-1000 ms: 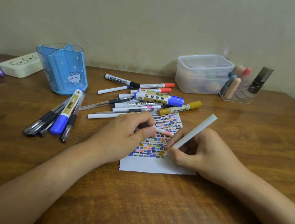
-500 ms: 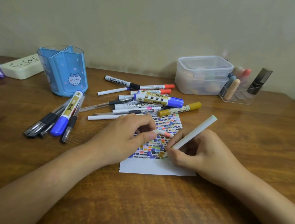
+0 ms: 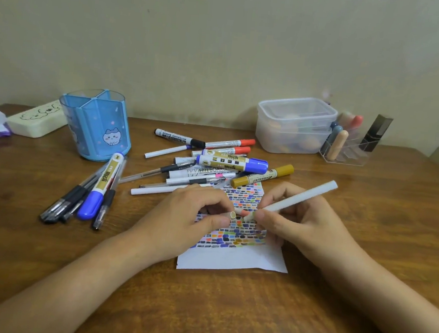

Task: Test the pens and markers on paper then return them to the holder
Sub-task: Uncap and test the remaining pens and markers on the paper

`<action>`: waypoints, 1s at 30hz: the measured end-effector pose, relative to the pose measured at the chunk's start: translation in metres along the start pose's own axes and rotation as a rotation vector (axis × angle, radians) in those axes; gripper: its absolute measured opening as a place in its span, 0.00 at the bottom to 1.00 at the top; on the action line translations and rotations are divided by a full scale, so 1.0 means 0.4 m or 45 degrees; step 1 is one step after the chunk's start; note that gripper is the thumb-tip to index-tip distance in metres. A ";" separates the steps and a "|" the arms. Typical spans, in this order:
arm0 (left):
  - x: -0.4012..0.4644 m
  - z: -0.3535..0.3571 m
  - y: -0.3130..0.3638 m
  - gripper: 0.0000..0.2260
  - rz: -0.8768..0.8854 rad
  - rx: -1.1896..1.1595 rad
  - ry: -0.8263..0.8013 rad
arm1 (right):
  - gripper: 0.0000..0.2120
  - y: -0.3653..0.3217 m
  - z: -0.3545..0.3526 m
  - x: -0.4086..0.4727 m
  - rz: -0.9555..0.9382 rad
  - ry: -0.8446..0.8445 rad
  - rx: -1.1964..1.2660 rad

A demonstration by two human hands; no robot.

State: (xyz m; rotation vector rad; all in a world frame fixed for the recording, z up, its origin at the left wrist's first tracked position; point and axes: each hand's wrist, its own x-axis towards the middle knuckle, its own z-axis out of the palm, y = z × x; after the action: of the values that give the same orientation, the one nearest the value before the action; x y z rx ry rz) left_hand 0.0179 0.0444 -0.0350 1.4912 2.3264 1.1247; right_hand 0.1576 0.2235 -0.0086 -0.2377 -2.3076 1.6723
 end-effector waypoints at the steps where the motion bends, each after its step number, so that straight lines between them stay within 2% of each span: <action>1: 0.000 0.000 0.000 0.04 -0.006 -0.007 0.002 | 0.05 -0.001 0.001 0.000 -0.006 0.014 0.019; 5: 0.000 0.001 -0.002 0.05 -0.015 -0.037 0.004 | 0.03 0.000 0.011 0.000 0.028 0.054 0.094; 14: 0.000 0.001 0.000 0.04 -0.008 -0.030 0.019 | 0.02 0.010 0.009 0.000 -0.029 0.010 -0.007; 19: 0.001 0.002 -0.001 0.03 0.005 -0.027 0.024 | 0.11 0.006 0.007 -0.002 -0.064 0.003 -0.045; 23: 0.000 0.002 0.004 0.02 0.036 -0.049 0.017 | 0.09 0.008 0.005 -0.001 -0.054 -0.003 -0.075; 26: 0.000 0.001 0.004 0.03 0.042 -0.060 0.026 | 0.03 0.005 0.008 -0.001 -0.031 -0.012 -0.063; 28: 0.000 -0.001 0.002 0.04 0.029 -0.082 0.035 | 0.09 0.006 0.008 -0.003 -0.003 0.003 -0.066; 30: 0.001 -0.002 0.002 0.05 0.015 -0.088 0.044 | 0.11 0.002 0.006 -0.004 -0.001 0.005 -0.082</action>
State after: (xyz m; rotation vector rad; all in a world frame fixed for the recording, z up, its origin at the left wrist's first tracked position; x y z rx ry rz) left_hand 0.0180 0.0446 -0.0336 1.4744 2.2796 1.2303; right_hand 0.1585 0.2210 -0.0103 -0.2535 -2.3611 1.5971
